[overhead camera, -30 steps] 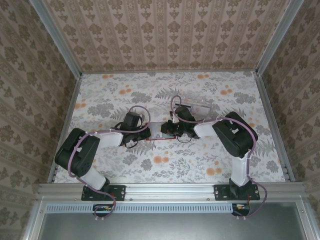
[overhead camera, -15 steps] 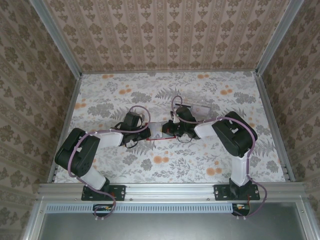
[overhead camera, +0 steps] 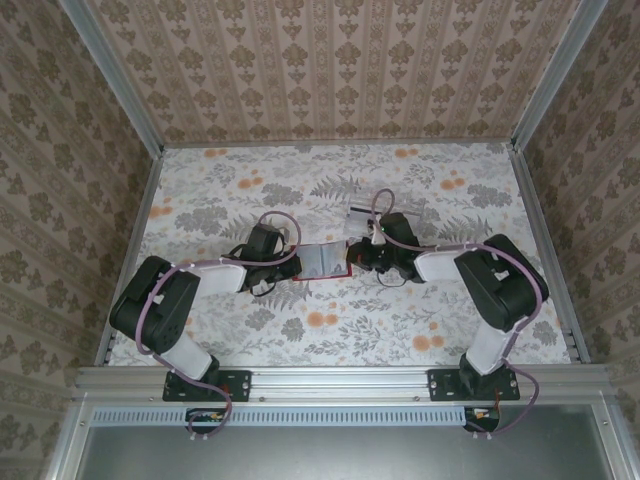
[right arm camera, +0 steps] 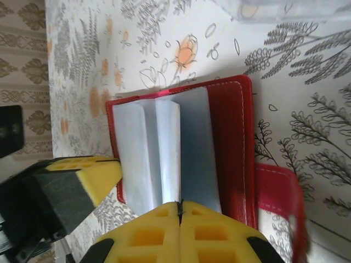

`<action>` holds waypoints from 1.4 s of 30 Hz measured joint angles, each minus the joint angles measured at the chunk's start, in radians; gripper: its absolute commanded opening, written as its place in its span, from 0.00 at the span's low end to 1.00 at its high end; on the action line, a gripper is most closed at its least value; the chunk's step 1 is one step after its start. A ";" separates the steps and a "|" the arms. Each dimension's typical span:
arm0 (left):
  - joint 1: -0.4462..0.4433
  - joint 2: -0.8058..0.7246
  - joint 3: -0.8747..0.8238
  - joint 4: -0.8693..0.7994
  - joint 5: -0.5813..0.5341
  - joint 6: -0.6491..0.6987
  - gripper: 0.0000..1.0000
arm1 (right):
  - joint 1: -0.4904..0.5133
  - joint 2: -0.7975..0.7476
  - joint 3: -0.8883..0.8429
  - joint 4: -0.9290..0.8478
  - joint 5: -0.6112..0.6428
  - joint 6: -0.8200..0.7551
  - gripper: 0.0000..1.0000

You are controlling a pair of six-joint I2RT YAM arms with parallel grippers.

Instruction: Take the credit cards out of the card holder

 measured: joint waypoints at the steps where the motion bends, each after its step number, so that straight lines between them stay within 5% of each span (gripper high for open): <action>1: 0.000 0.000 0.001 -0.001 0.000 0.000 0.00 | -0.005 -0.020 -0.005 -0.009 0.000 -0.005 0.00; 7: 0.000 -0.002 0.004 -0.008 0.000 0.000 0.04 | -0.018 -0.183 -0.013 -0.121 0.005 -0.069 0.00; 11: -0.005 -0.034 0.004 -0.050 -0.003 0.002 0.19 | -0.018 -0.314 0.022 -0.289 0.036 -0.157 0.00; 18: -0.033 -0.250 0.003 -0.111 -0.024 0.005 0.59 | 0.003 -0.489 0.205 -0.602 0.208 -0.404 0.00; 22: -0.039 -0.422 -0.021 -0.129 -0.048 0.009 0.97 | 0.011 -0.523 0.264 -0.694 0.321 -0.578 0.00; 23: -0.039 -0.459 -0.030 -0.133 -0.056 0.012 1.00 | 0.013 -0.524 0.269 -0.707 0.344 -0.623 0.00; 31: -0.045 -0.737 -0.143 -0.198 -0.106 0.007 1.00 | 0.020 -0.512 0.288 -0.780 0.482 -0.974 0.00; 42: -0.045 -0.915 -0.242 -0.258 -0.132 0.006 1.00 | 0.024 -0.338 0.449 -0.855 0.488 -1.255 0.00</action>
